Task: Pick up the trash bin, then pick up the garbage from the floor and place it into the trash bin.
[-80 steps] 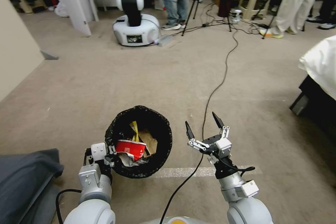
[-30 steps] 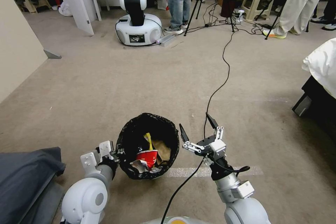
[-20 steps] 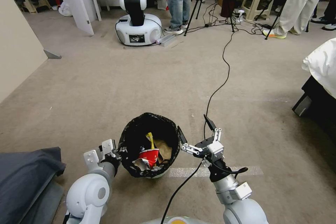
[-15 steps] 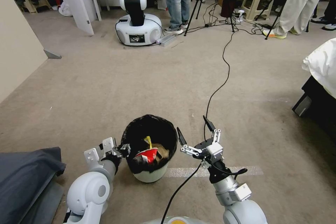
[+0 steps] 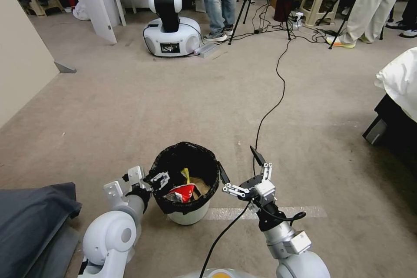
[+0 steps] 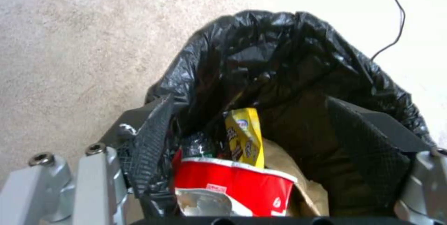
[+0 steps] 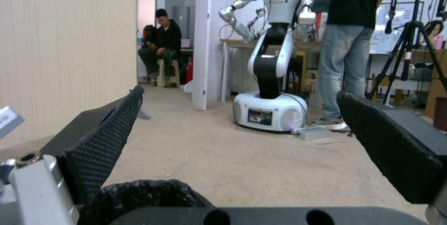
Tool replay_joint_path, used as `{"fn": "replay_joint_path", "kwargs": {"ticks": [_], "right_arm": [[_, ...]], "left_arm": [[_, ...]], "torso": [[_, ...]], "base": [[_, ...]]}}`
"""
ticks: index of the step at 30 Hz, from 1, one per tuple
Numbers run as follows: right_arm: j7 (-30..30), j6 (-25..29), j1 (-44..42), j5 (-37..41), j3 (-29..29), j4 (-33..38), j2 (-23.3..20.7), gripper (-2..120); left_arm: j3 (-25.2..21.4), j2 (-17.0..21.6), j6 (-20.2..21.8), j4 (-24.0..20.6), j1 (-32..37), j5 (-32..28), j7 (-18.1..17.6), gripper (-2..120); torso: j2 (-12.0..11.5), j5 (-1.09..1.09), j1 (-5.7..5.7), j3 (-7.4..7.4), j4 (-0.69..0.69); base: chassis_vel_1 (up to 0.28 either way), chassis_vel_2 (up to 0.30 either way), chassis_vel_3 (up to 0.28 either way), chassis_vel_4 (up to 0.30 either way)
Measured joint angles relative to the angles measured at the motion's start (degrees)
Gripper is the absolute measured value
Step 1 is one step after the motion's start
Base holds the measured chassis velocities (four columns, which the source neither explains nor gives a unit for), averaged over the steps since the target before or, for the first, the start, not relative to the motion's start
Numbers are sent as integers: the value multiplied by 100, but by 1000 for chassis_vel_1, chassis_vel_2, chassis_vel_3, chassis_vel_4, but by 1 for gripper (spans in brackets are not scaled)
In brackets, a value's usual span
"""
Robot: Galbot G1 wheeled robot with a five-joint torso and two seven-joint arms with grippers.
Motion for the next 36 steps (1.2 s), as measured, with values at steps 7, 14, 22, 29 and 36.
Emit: {"fn": "replay_joint_path", "kwargs": {"ticks": [7,14,22,29,36], "right_arm": [[53,12,-9,-9,5,35,14,100],[216,-46,67,34,17,51,54,100],[446,-107,105,65,55,123,132,100],[815,-213,94,45,90,194,254,100],[1167,-273,96,-197,126,96,420,100]], "left_arm": [[20,-22,-170,-257,171,207,115,91],[178,-128,-557,-707,566,774,280,98],[381,-189,-2176,-1074,1227,2528,600,100],[442,-249,-3952,-616,1708,3614,665,100],[536,-363,-5418,133,1987,3878,530,100]], "torso": [[0,0,0,0,0],[0,0,0,0,1],[0,0,0,0,1],[0,0,0,0,1],[0,-1,0,0,1]], "base": [[0,0,0,0],[0,0,0,0],[0,0,0,0],[0,0,0,0],[0,0,0,0]]}}
